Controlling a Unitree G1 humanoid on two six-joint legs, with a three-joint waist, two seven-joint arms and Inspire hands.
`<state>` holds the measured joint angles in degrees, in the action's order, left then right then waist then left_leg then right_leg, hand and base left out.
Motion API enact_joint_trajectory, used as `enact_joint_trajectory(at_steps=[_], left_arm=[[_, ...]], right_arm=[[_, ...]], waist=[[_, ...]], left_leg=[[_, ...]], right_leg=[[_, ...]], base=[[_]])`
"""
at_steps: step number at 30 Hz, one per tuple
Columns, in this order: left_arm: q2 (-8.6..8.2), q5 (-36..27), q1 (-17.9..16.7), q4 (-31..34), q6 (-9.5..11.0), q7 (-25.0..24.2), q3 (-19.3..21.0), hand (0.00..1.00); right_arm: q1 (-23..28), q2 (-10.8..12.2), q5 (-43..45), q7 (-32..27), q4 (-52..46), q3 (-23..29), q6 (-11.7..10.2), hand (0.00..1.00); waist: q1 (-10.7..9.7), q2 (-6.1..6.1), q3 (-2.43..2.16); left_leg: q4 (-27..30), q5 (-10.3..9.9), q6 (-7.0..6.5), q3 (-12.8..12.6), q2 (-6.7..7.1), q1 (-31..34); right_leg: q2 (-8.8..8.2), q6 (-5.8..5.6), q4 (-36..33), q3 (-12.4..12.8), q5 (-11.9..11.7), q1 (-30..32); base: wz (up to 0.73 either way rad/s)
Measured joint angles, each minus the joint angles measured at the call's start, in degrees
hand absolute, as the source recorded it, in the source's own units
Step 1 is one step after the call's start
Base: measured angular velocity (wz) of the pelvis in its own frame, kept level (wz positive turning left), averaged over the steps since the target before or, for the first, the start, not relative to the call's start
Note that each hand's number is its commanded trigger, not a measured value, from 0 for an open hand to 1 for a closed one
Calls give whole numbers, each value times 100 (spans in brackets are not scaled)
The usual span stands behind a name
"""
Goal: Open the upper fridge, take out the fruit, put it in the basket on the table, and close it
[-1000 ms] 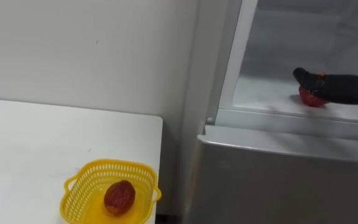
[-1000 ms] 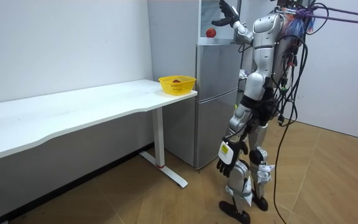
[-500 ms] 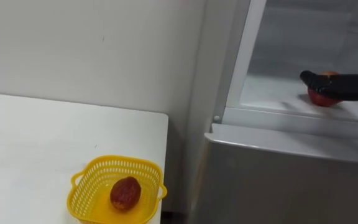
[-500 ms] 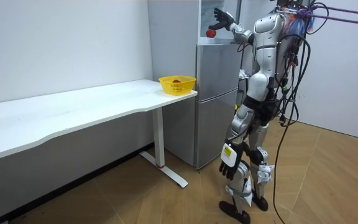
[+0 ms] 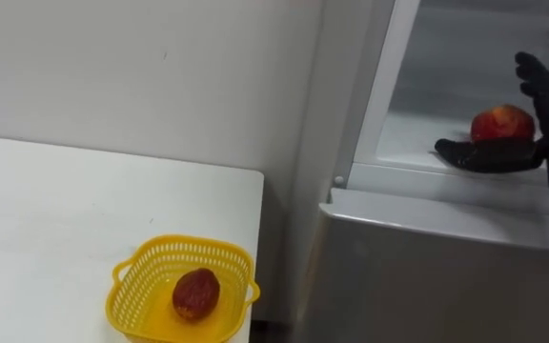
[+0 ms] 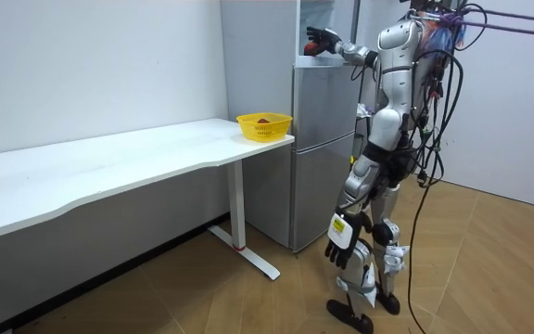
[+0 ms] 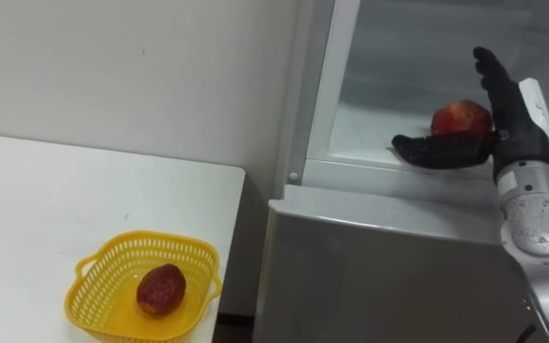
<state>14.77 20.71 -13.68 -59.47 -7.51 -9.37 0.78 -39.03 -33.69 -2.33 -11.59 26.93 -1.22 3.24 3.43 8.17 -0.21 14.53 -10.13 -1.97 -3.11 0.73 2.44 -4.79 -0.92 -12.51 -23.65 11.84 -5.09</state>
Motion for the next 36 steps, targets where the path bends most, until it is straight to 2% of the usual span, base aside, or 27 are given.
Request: enact_joint_trajectory(at_steps=[2, 10, 21, 24, 25, 26, 27, 36], left_arm=[[-2, 2, -4, 0, -1, 20, -13, 0], [-4, -12, -74, -2, -3, 103, -15, 0], [-2, -101, -82, -9, -19, 167, -14, 0], [-2, -99, -75, -6, -90, 161, -12, 0], [-3, -88, -56, -6, -115, 148, 3, 0], [-3, -84, -56, -7, -128, 139, 8, 0], [-3, -79, -47, -7, -139, 131, 12, 0], [-6, -35, 14, -10, -241, 80, 109, 0]], right_arm=[[0, 0, -2, 1, 102, -11, 0, 0], [-35, -3, -82, 2, 243, -30, -1, 0], [-44, -149, -323, 133, 406, -191, -5, 0], [-45, -153, -425, 247, 468, -191, -3, 0], [-46, -153, -449, 299, 514, -183, -3, 35], [-51, -153, -452, 312, 539, -183, -3, 59], [-71, -153, -481, 345, 590, -180, -2, 100], [-89, -205, -625, 677, 617, -73, 52, 100]], waist=[[2, -15, 8], [5, 0, -26], [1, -3, -20], [5, -4, -20], [3, -12, -14], [4, -12, -14], [1, -14, -13], [1, -8, -18]], left_leg=[[-8, 0, 0, 1, -1, 5], [13, 0, 0, 1, -1, 10], [23, 0, 0, 35, 4, 6], [34, 0, 0, 47, 3, 5], [43, -1, 0, 50, 3, 8], [47, -1, 0, 50, 3, 11], [74, -5, -3, 55, 3, 24], [137, -11, -13, 70, 5, 87]], right_leg=[[0, 0, -5, 0, 0, -2], [-5, 1, -15, -13, -1, -4], [-7, 1, -12, -45, -1, -47], [-6, 1, -12, -61, -1, -63], [-7, 1, -12, -68, -1, -67], [-7, 2, -12, -68, -1, -67], [-6, 2, -12, -69, -1, -68], [-3, 14, -12, -84, -9, -46]], base=[[0], [0], [1], [0], [0], [0], [4], [1]])
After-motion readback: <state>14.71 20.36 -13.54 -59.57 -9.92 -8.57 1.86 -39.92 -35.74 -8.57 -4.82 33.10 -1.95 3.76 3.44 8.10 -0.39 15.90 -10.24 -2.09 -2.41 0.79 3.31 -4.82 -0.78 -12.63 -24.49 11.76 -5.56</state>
